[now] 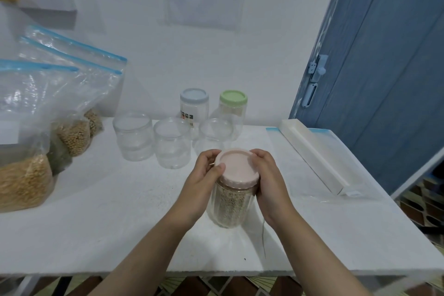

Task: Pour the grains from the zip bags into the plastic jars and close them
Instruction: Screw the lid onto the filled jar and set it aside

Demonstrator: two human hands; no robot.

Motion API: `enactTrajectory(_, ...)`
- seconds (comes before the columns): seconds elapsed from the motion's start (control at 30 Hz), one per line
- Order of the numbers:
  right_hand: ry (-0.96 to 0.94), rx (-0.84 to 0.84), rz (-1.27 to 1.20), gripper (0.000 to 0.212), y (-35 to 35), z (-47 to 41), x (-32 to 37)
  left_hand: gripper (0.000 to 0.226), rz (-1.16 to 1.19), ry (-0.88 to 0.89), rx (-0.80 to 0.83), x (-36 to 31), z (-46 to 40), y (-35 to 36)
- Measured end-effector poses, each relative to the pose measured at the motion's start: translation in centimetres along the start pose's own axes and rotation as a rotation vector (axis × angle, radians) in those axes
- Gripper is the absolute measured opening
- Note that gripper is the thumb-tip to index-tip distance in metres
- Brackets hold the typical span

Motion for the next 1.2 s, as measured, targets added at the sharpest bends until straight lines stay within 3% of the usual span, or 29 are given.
enactTrajectory(0.1, -0.017, -0.039, 0.005, 0.022, 0.2, 0.4, 0.2, 0.026, -0.016, 0.016, -0.011, 0.0, -0.1, 0.2)
enactTrajectory(0.3, -0.034, -0.193, 0.006, 0.021, 0.5, 0.5, 0.2, 0.030, -0.034, 0.027, -0.030, 0.4, -0.2, 0.3)
enactTrajectory(0.5, -0.071, -0.108, 0.075, 0.025, 0.8, 0.8, 0.4, 0.036, -0.042, -0.028, 0.025, 0.6, -0.3, 1.2)
enactTrajectory(0.77, -0.084, -0.067, 0.143, 0.023, 0.9, 0.7, 1.0, 0.033, 0.054, 0.006, -0.122, 0.4, -0.1, 2.4)
enactTrajectory(0.9, -0.189, -0.068, 0.123, 0.024, 1.3, 0.3, 3.2, 0.033, 0.036, 0.124, -0.149, -1.9, -0.7, 2.5)
enactTrajectory(1.2, -0.446, -0.008, 0.064, 0.028, 6.7, -4.2, 14.8, 0.034, -0.051, 0.420, -0.203, -13.4, -6.7, -1.5)
Point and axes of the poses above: each hand's wrist, its own z-axis away from the middle knuckle, its own y-axis out of the palm, x = y × z, the point moved 3 cm from there along -z, towards the middle knuckle, and after that the axes turned 11 degrees about z, right-handed, at the moved point
